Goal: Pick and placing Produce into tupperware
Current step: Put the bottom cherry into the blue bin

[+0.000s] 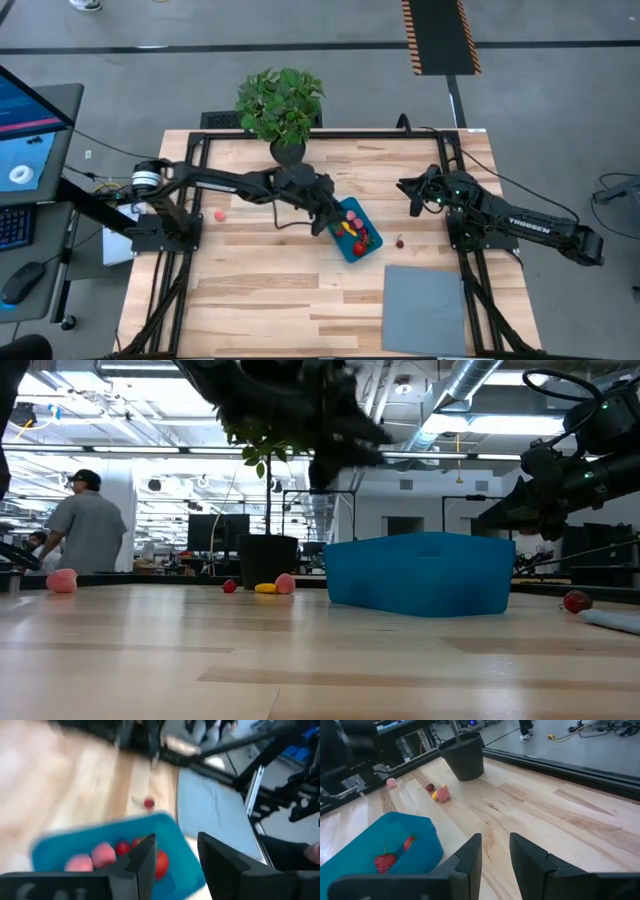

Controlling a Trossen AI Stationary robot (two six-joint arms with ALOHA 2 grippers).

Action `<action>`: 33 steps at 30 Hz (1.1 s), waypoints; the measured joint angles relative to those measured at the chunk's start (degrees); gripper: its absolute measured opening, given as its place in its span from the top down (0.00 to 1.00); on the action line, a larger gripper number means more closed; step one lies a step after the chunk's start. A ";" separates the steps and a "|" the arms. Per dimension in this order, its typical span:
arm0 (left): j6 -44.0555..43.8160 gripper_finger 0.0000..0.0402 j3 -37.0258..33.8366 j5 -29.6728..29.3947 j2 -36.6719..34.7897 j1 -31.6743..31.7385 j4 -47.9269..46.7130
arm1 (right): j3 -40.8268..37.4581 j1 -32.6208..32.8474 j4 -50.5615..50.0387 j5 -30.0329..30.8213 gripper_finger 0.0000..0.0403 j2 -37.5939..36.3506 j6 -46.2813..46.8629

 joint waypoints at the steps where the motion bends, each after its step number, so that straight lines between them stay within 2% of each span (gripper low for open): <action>1: 1.08 0.67 0.02 -0.67 -1.42 0.02 -0.39 | 0.00 0.01 -0.03 -0.02 0.70 0.00 0.00; 8: 6.41 0.71 -3.66 -3.92 -14.87 -2.39 -2.11 | 0.00 0.02 -0.22 -0.04 0.70 0.00 0.00; 14: 9.52 0.73 -11.25 -13.32 -30.28 -6.23 -2.02 | 0.02 -0.01 -0.33 0.00 0.70 0.00 0.00; 19: 10.41 0.73 -18.88 -17.26 -41.79 -10.19 -2.28 | 0.02 0.01 -0.31 -0.03 0.70 0.00 0.00; 24: 9.25 0.73 -28.36 -25.85 -52.17 -13.68 -1.59 | 0.02 0.02 0.07 -0.02 0.70 0.00 0.04; 27: 9.17 0.73 -34.41 -27.18 -57.33 -15.30 1.94 | 0.02 0.02 1.12 -0.03 0.70 0.00 0.56; 33: 9.09 0.73 -45.13 -27.03 -66.20 -16.67 8.93 | 0.07 0.47 3.05 1.01 0.70 0.00 18.29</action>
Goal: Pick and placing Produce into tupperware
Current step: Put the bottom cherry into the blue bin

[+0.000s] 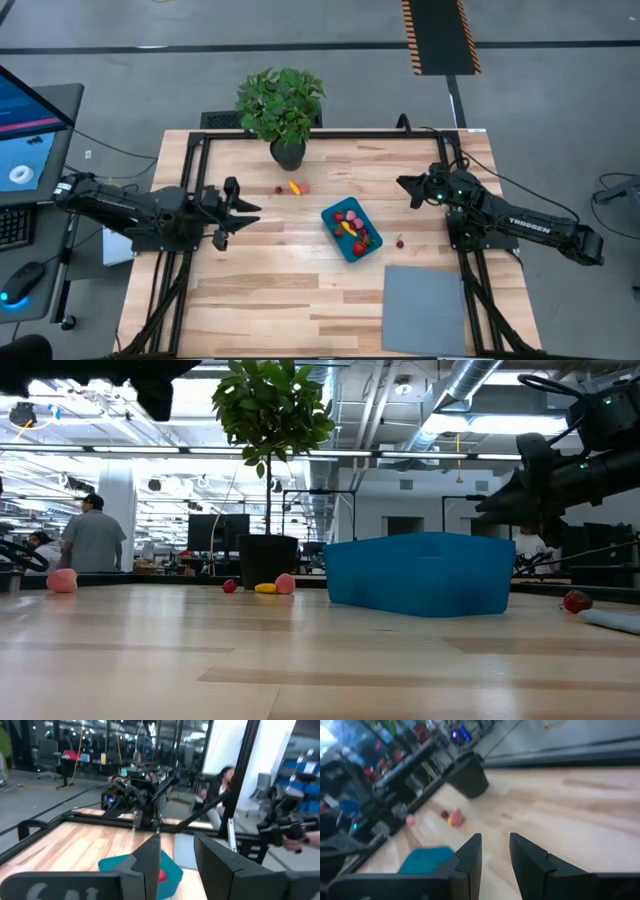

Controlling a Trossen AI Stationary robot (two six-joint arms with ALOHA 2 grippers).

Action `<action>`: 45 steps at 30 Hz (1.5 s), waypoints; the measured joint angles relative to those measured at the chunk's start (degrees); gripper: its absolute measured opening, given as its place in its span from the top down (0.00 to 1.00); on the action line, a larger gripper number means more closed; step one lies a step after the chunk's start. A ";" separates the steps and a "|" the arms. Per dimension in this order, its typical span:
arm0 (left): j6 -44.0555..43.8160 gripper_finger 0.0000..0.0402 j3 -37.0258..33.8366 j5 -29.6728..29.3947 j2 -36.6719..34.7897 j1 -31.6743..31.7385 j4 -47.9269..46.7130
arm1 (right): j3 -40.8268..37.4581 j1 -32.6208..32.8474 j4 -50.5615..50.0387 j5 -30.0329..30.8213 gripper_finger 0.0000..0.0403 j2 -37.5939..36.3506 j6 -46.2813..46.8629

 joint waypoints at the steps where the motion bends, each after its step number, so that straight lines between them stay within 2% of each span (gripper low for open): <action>1: -0.34 0.73 -1.46 0.05 -1.45 -0.06 1.27 | 0.00 -0.04 0.77 0.52 0.70 -0.01 -0.11; 7: -1.67 0.73 -8.79 0.24 -8.16 -0.09 4.21 | 0.00 -0.10 1.60 2.31 0.70 -0.01 -4.04; 12: 0.18 0.73 -11.26 1.78 -11.32 -0.09 4.45 | 0.00 0.69 -1.06 1.72 0.70 0.43 -8.47; 19: 0.25 0.73 -11.41 0.01 -12.81 0.00 -4.37 | 0.00 2.66 -4.78 2.63 0.70 3.07 -13.00; 23: 0.17 0.73 -11.41 0.04 -12.81 0.00 -5.98 | 0.00 2.63 -3.64 2.36 0.70 3.80 -8.49; 25: 0.41 0.73 -11.44 -0.36 -12.83 0.01 -7.51 | 0.00 2.54 -2.90 -0.69 0.70 3.87 -7.94; 28: 0.39 0.73 -11.44 -0.91 -12.81 0.16 -7.57 | 0.69 3.21 -1.61 -10.97 0.70 3.76 -8.93; 31: 1.94 0.73 -11.44 0.79 -13.06 0.12 -5.94 | 5.03 6.24 -1.02 -16.58 0.70 3.68 -9.72; 34: 3.20 0.73 -11.44 0.44 -14.58 0.24 -4.72 | 9.52 10.66 0.61 -13.42 0.70 4.43 -12.96; 37: 4.12 0.73 -11.73 1.52 -17.29 0.24 -4.26 | 12.18 14.44 7.40 -9.67 0.70 5.80 -16.61; 40: 5.50 0.73 -15.48 -0.21 -20.58 0.37 -0.53 | 13.28 17.15 14.89 -7.92 0.70 7.65 -20.20; 42: 5.68 0.73 -18.94 -2.40 -22.89 1.14 2.72 | 13.42 18.27 16.12 -6.14 0.70 9.72 -21.73; 45: 3.01 0.73 -18.80 -2.39 -25.89 2.51 -2.11 | 14.25 19.69 14.55 -4.00 0.70 13.90 -20.34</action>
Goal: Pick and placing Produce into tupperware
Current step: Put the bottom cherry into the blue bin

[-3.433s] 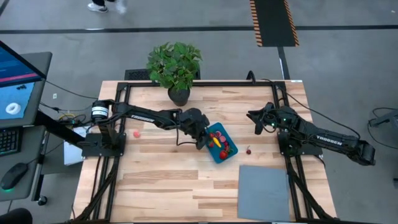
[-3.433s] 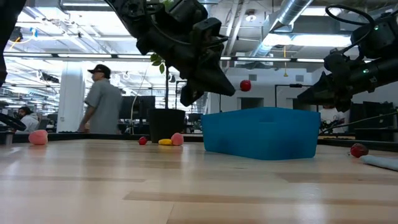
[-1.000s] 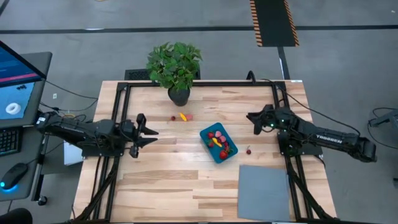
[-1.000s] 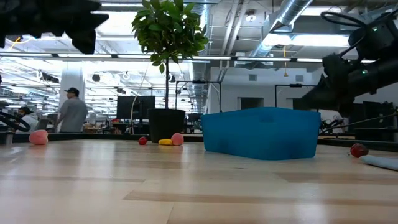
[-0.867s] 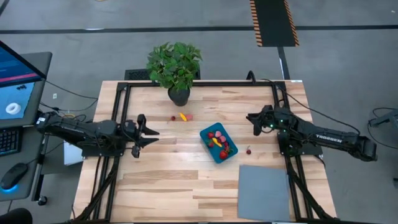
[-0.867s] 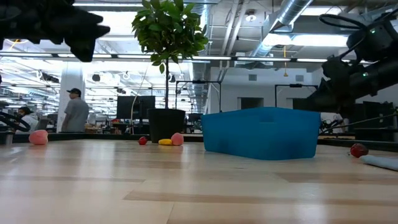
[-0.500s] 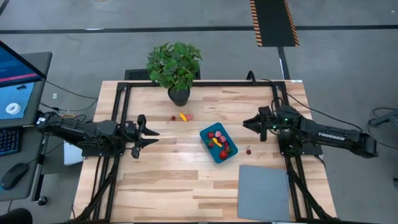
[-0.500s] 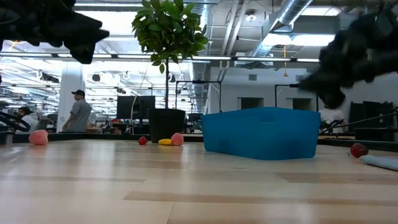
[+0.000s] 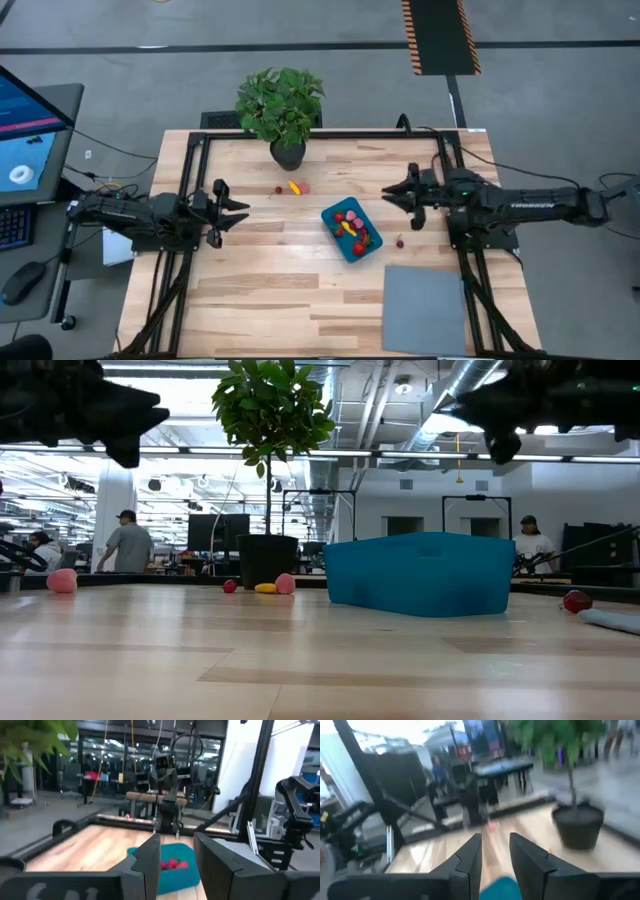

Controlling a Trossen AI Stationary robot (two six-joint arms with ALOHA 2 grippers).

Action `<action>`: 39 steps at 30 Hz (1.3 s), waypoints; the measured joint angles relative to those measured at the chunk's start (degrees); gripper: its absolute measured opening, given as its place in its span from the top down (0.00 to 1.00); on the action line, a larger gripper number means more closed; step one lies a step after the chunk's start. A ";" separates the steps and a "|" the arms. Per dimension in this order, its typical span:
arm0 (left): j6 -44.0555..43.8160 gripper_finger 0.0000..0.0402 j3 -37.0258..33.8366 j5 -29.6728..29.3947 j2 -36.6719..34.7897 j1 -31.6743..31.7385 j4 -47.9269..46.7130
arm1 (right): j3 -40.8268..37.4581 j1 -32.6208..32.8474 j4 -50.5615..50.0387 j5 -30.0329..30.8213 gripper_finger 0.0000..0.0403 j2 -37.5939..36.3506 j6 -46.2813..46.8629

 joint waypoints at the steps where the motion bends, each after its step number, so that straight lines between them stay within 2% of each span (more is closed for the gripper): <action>1: -0.30 0.73 -0.06 0.30 -0.48 0.34 -0.26 | 0.74 0.75 -1.49 0.24 0.70 1.55 0.79; 7: 1.68 0.73 -0.11 0.45 -2.27 1.46 0.03 | 7.84 4.94 -24.00 7.96 0.69 13.09 3.58; 12: 1.74 0.73 -0.14 -0.61 -2.24 1.95 -1.18 | 16.63 7.64 -46.42 3.03 0.69 20.84 11.39; 15: 1.75 0.73 -0.16 -0.59 -2.24 1.95 -2.54 | 22.01 10.57 -57.80 0.16 0.69 23.46 12.48; 18: 1.75 0.73 -0.17 -0.59 -2.24 1.95 -3.67 | 26.42 13.63 -68.52 -0.04 0.69 25.20 12.95; 22: 1.75 0.73 -0.22 -0.31 -2.24 1.95 -4.08 | 27.89 17.83 -70.00 -0.18 0.67 26.79 13.13; 26: 1.75 0.73 -0.22 -0.22 -2.24 1.95 -4.07 | 27.83 20.83 -70.98 -0.16 0.59 30.28 13.82; 32: 1.73 0.73 -0.27 -0.17 -2.24 1.95 -4.43 | 27.80 21.08 -70.97 2.22 0.49 37.00 12.58; 39: -0.27 0.73 -0.29 0.43 -2.24 1.95 -5.45 | 27.80 21.08 -69.61 5.69 0.49 42.57 10.25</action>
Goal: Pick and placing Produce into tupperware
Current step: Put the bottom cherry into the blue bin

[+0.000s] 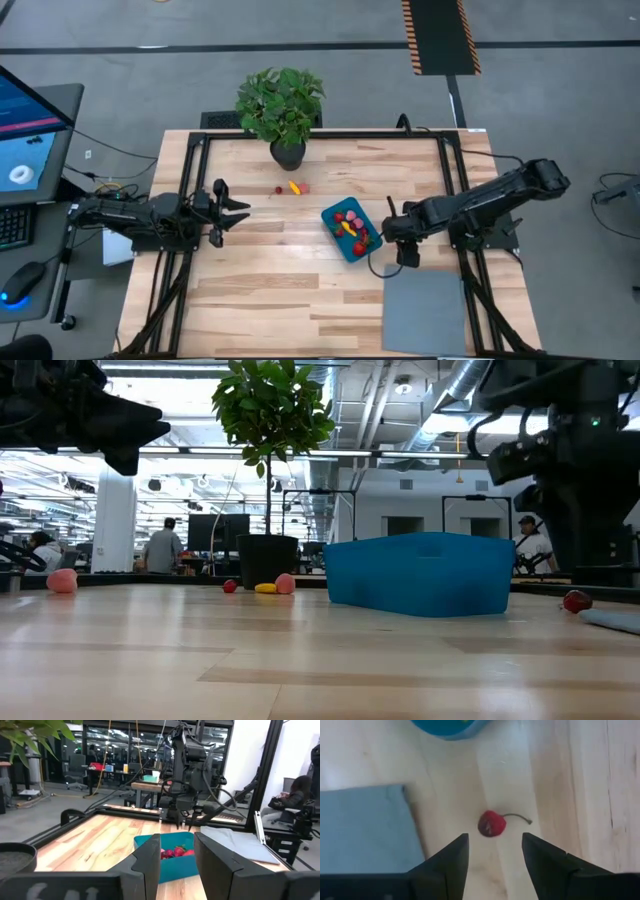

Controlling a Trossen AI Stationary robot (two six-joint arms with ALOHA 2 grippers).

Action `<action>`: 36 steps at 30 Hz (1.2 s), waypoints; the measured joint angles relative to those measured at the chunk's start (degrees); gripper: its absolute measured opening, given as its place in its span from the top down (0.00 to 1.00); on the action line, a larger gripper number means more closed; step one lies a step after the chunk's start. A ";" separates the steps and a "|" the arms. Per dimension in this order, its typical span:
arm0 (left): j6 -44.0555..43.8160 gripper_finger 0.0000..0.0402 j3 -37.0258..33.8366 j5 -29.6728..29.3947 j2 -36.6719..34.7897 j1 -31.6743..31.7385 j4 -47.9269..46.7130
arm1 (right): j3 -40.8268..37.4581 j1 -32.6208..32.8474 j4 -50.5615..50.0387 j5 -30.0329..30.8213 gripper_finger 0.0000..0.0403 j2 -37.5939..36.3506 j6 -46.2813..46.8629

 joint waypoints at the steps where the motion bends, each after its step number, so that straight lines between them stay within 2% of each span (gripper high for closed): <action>1: -0.09 0.73 0.00 0.37 0.00 0.00 -0.15 | 0.00 0.00 0.38 0.21 0.49 0.71 0.12; 15: -0.47 0.73 -0.02 0.80 0.00 -0.02 -0.12 | -0.04 -0.02 3.75 0.52 0.50 9.53 3.30; 27: -0.47 0.73 -0.04 0.80 0.00 -0.02 -0.07 | -0.04 -0.45 4.31 0.33 0.57 10.39 4.37; 36: -0.88 0.73 -0.02 0.80 0.00 -0.02 -0.07 | -0.07 -3.29 6.03 0.09 0.61 10.37 3.47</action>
